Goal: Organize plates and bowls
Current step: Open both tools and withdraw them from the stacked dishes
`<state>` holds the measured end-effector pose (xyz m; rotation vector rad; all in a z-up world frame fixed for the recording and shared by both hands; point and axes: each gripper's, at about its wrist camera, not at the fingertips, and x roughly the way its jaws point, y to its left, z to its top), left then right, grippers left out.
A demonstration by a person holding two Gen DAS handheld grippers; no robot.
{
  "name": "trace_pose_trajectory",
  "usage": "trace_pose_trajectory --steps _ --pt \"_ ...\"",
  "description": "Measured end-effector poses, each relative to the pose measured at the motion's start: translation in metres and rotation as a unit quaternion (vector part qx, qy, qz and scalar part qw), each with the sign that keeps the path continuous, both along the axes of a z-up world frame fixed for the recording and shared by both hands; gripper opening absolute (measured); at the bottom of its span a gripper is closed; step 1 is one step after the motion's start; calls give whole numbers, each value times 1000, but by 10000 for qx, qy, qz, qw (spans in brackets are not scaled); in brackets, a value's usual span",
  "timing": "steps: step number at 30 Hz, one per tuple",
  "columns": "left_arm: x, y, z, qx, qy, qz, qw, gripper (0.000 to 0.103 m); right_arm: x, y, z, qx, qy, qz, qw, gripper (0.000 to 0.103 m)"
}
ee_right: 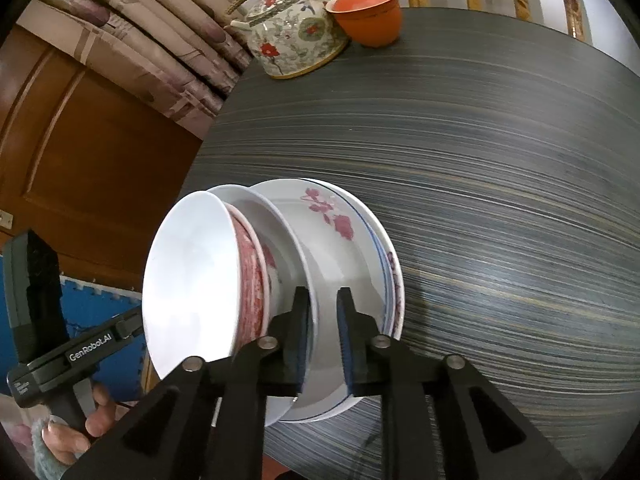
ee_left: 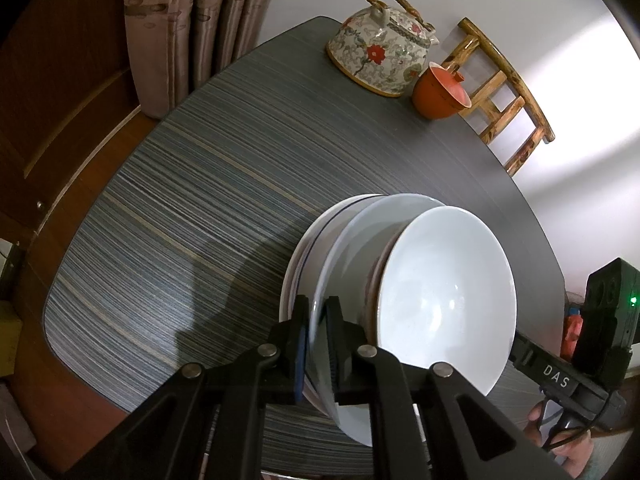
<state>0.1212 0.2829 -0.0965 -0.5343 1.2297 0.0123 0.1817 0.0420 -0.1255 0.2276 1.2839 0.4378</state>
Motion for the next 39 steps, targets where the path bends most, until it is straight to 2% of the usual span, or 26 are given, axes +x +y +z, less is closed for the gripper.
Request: trace_pose_trajectory --steps 5,9,12,20,22,24,26,34,37,39 --pt "0 -3 2 230 -13 -88 9997 14 -2 -4 0 -71 -25 -40 10000 28" --pt "-1 0 1 168 14 -49 9998 17 -6 -8 4 -74 -99 -47 9999 30" --pt "0 0 2 257 28 -77 9996 19 -10 -12 10 -138 -243 -132 9995 50" --pt "1 1 8 416 58 -53 9991 24 -15 -20 18 -23 -337 -174 9993 51" --pt "0 1 11 463 29 -83 9989 24 -17 -21 20 98 -339 -156 9993 57" --pt "-3 5 16 486 -48 0 9988 30 -20 -21 22 103 -383 -123 9991 57" --pt "-6 7 24 439 -239 -47 9987 45 -23 -20 23 116 -406 -104 9991 57" --pt "-25 -10 58 983 -683 -73 9928 45 -37 -21 33 91 -638 -4 9979 59" --pt "-39 -24 72 1451 -969 -32 9847 45 -49 -18 41 -105 -911 109 9957 61" --pt "-51 -35 81 1825 -1160 -28 9763 45 -60 -16 48 -307 -1157 210 9926 61"
